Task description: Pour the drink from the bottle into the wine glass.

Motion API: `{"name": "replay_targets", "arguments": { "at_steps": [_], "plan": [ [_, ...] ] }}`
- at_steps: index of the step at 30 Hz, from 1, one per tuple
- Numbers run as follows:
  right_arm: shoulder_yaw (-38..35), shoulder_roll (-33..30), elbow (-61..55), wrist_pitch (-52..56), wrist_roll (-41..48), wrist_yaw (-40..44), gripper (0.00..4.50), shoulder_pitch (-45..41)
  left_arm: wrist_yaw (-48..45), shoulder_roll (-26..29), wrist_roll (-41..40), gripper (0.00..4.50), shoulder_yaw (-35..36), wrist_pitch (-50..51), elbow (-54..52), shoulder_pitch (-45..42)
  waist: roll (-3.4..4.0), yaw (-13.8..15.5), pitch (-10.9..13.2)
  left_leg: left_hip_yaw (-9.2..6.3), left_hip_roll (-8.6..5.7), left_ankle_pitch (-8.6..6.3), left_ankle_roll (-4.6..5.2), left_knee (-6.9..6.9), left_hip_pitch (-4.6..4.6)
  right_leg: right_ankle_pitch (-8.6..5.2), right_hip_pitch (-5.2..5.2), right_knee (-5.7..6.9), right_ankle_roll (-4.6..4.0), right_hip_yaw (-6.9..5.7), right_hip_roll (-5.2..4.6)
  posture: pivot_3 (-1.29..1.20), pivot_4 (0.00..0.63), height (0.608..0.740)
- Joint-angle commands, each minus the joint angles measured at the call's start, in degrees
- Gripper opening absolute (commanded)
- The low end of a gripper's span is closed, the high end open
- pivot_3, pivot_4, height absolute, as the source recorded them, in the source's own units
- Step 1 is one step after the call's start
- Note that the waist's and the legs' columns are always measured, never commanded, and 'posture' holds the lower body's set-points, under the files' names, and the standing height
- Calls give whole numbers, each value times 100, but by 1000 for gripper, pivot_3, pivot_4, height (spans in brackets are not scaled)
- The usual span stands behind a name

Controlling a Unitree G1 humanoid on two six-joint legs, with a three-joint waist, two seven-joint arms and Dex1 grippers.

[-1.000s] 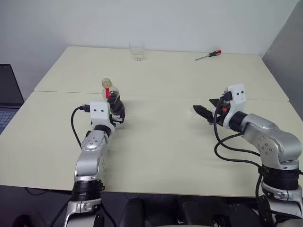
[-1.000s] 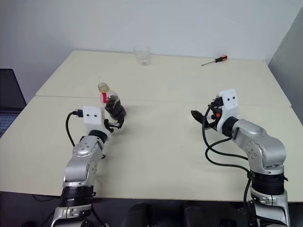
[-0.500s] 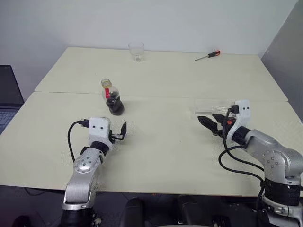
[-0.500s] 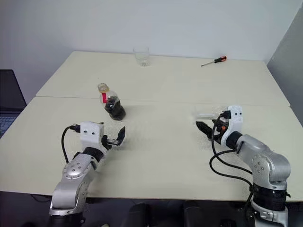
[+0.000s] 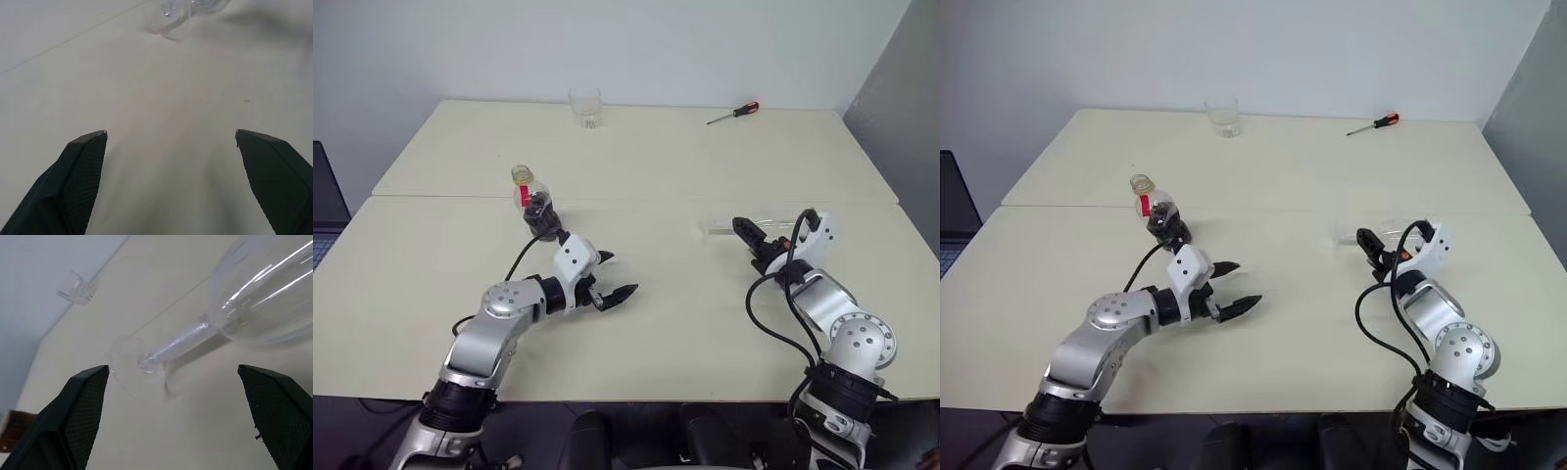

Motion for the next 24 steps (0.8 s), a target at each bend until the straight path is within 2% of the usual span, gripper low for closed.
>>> {"name": "replay_targets", "arguments": {
  "at_steps": [1, 10, 24],
  "plan": [
    [-345, 258, 340, -318, 544, -649, 4500, -473, -285, 90, -185, 4448, -69, 275, -9, -288, 0, -5, 0, 0, -1, 0, 0, 1, 0, 0, 0, 1, 0, 0, -1, 0, 150, 740],
    [-561, 433, 1335, -1063, 1239, -1466, 4500, -991, -380, 15, -240, 4448, -77, 447, -96, -447, 2, -9, 1, 0, -2, 0, 0, 0, -7, 0, -1, -3, 0, 2, -4, 0, 150, 740],
    [-327, -18, 2811, -1975, 1108, -1158, 4500, -1543, -282, -56, -124, 4448, -133, 305, -58, -477, 6, -10, 4, 1, -2, 0, 1, -1, -10, 0, -8, -2, -1, 5, -3, 0, 150, 740]
  ]
}}
